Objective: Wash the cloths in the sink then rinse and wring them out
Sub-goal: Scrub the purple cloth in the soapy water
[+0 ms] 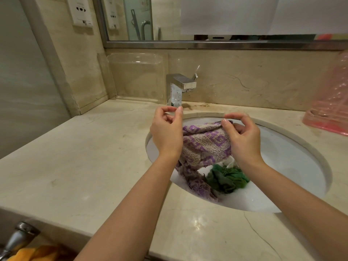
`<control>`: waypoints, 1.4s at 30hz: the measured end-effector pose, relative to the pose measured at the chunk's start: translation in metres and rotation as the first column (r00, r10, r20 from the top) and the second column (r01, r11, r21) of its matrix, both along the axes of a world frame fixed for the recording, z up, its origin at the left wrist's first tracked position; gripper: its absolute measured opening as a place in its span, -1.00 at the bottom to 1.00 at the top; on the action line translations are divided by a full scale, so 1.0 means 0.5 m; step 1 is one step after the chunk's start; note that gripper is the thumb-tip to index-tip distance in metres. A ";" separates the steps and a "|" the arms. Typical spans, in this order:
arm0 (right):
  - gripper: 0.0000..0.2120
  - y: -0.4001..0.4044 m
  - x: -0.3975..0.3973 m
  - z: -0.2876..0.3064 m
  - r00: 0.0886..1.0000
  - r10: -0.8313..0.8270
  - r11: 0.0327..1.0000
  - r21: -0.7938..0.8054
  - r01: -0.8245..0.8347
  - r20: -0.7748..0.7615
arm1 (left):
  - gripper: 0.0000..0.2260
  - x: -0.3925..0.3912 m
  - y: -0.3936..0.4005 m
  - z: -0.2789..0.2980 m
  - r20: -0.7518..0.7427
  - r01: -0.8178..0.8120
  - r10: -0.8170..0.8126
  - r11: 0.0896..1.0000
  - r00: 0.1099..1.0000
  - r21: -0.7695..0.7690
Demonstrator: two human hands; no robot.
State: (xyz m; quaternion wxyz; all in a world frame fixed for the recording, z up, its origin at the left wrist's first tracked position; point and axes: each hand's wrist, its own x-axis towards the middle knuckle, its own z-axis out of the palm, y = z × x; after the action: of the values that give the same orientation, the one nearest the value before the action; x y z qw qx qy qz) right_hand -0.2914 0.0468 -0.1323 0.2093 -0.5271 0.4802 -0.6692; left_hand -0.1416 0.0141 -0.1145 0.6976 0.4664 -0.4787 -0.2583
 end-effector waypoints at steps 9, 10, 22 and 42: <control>-0.78 -0.003 -0.009 -0.006 1.000 -0.022 1.000 0.007 0.022 -0.021 | -0.90 0.000 -0.001 0.000 0.011 -0.007 0.007 1.000 1.000 -0.003; -0.81 0.000 -0.006 -0.003 1.000 -0.014 1.000 0.001 0.014 -0.018 | -0.90 0.000 0.000 0.000 0.013 -0.006 0.006 1.000 1.000 -0.004; -0.81 -0.005 -0.018 -0.009 1.000 -0.024 0.997 0.067 0.024 -0.012 | -0.62 0.002 -0.011 -0.015 0.296 0.240 -0.304 0.942 0.906 0.234; -0.56 0.003 -0.002 0.017 0.984 -0.171 0.971 0.161 0.176 -0.047 | -0.64 -0.117 -0.018 -0.012 0.142 0.358 -0.419 0.876 0.897 0.323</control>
State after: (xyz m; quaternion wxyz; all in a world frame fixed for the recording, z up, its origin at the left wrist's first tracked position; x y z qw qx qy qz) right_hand -0.2925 0.0483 -0.1241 0.1848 -0.4751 0.5812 -0.6343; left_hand -0.2000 0.0051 -0.1203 0.5014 0.4812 -0.5903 -0.4105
